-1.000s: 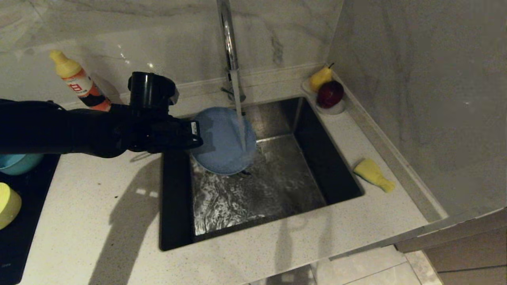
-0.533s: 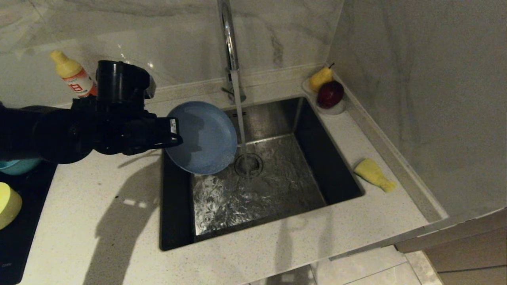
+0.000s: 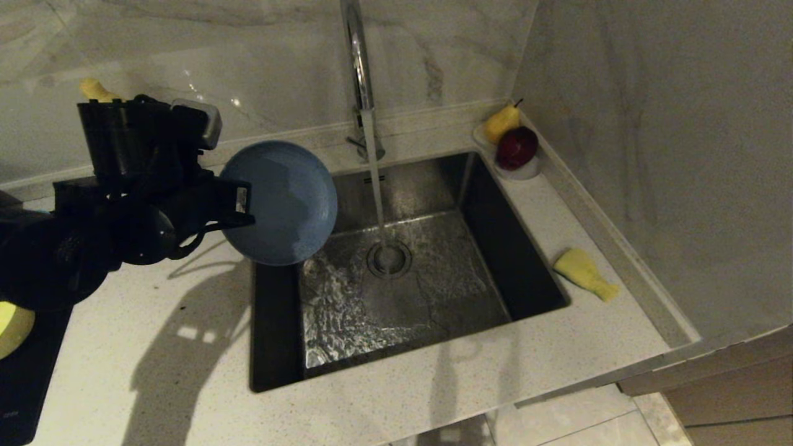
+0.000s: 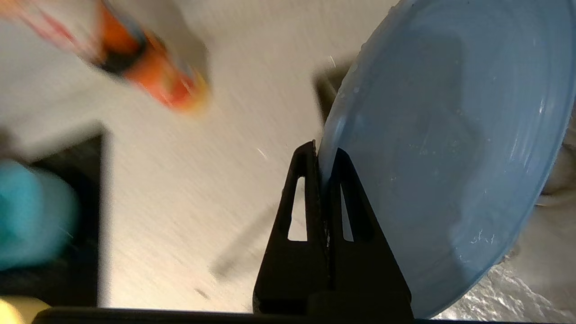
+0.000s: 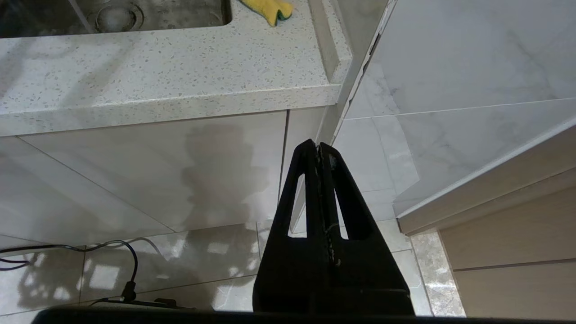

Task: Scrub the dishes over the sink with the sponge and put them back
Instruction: Place the plate on the table

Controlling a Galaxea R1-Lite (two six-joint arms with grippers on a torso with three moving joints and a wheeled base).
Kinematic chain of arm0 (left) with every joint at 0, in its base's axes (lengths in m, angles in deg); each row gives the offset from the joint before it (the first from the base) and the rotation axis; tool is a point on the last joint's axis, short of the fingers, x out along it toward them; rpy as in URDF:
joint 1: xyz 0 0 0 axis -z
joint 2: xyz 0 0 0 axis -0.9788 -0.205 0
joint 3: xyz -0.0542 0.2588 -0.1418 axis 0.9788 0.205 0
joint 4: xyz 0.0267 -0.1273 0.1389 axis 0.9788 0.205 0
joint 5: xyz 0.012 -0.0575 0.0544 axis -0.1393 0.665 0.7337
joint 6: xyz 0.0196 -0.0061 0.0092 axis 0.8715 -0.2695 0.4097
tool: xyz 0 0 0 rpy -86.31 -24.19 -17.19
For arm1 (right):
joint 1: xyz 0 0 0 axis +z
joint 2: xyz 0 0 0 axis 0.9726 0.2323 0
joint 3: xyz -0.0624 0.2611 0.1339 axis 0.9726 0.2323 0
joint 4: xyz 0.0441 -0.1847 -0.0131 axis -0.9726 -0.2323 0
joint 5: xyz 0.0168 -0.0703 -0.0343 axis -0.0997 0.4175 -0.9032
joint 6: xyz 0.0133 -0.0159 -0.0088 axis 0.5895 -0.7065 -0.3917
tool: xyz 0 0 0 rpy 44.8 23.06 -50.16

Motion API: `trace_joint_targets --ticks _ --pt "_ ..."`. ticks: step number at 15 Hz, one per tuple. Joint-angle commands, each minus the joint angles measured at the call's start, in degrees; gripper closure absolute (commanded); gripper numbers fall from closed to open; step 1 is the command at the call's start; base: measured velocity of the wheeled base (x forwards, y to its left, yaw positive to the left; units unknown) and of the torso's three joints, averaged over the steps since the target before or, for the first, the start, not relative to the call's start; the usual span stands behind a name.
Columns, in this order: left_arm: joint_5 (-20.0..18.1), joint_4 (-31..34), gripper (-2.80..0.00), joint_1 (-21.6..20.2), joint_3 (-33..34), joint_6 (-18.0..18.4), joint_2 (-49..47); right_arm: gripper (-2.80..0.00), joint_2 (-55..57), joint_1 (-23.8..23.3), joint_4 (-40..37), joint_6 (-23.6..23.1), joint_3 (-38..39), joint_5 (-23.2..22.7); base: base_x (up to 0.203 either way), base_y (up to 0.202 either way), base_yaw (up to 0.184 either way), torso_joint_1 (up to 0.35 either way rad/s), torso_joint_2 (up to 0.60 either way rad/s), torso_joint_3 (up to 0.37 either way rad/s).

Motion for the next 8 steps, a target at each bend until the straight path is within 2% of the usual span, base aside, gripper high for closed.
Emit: trace_joint_targets --ticks 1,2,4,8 --pt "0.57 -8.74 0.00 0.01 4.02 5.35 1.36 0.00 0.07 0.03 0.00 -0.04 0.01 -0.03 0.000 0.000 0.000 0.000 0.00 0.000" --pt "0.65 -10.03 0.00 0.01 4.89 6.81 1.36 0.00 0.07 0.03 0.00 -0.04 0.01 -0.03 0.000 0.000 0.000 0.000 0.00 0.000" --pt "0.66 -11.23 0.00 0.01 5.88 7.39 1.63 0.00 0.07 0.03 0.00 -0.04 0.01 -0.03 0.000 0.000 0.000 0.000 0.00 0.000" --pt "0.50 -11.39 0.00 0.10 7.19 6.59 2.17 0.00 0.07 0.02 0.00 -0.04 0.01 -0.03 0.000 0.000 0.000 0.000 0.00 0.000"
